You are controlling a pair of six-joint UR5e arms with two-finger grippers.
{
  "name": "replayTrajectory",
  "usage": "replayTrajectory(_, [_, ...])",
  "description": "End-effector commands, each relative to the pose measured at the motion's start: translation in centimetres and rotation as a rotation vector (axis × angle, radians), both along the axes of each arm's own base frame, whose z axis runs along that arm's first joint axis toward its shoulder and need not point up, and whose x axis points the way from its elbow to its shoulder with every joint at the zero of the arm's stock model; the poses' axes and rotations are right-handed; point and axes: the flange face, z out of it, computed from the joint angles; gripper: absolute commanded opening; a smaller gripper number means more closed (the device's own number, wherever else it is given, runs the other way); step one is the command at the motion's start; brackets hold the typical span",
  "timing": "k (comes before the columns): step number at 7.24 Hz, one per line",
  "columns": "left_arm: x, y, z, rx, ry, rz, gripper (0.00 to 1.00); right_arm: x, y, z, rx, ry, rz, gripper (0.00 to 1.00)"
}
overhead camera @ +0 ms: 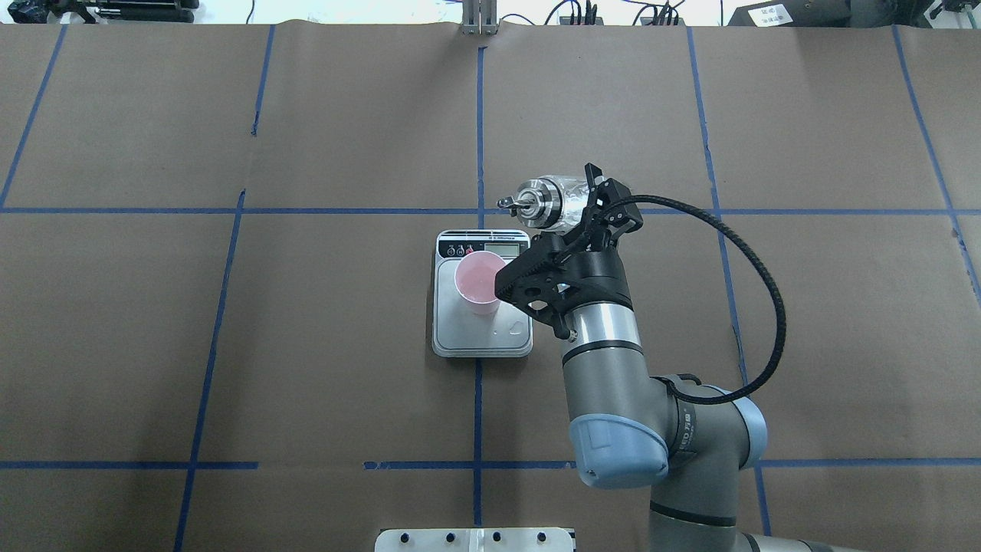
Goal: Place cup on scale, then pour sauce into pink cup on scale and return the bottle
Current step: 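Turn the bottle upright and carry it back with the right gripper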
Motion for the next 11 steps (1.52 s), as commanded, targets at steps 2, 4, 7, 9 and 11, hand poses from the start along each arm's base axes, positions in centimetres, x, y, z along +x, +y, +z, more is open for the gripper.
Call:
replayTrajectory(2, [0.0, 0.0, -0.1, 0.001, 0.0, 0.0, 1.0, 2.0, 0.0, 1.9, -0.244, -0.589, -0.066, 0.0])
replayTrajectory(4, [0.0, 0.0, -0.3, 0.005, 0.0, 0.0, 1.0, 6.5, 0.1, 8.4, -0.383, -0.611, -0.084, 0.0])
replayTrajectory(7, [0.0, 0.1, -0.6, 0.011, -0.001, 0.0, 1.0, 8.8, 0.5, 14.7, -0.421, -0.548, -0.017, 0.0])
replayTrajectory(9, [0.0, 0.0, -0.7, 0.014, -0.001, 0.001, 1.0, 8.5, 0.5, 17.1, -0.482, -0.677, 0.055, 0.0])
replayTrajectory(11, [0.0, 0.0, -0.8, 0.015, -0.001, 0.001, 1.0, 8.1, 0.1, 20.4, -0.491, -0.719, 0.137, 0.0])
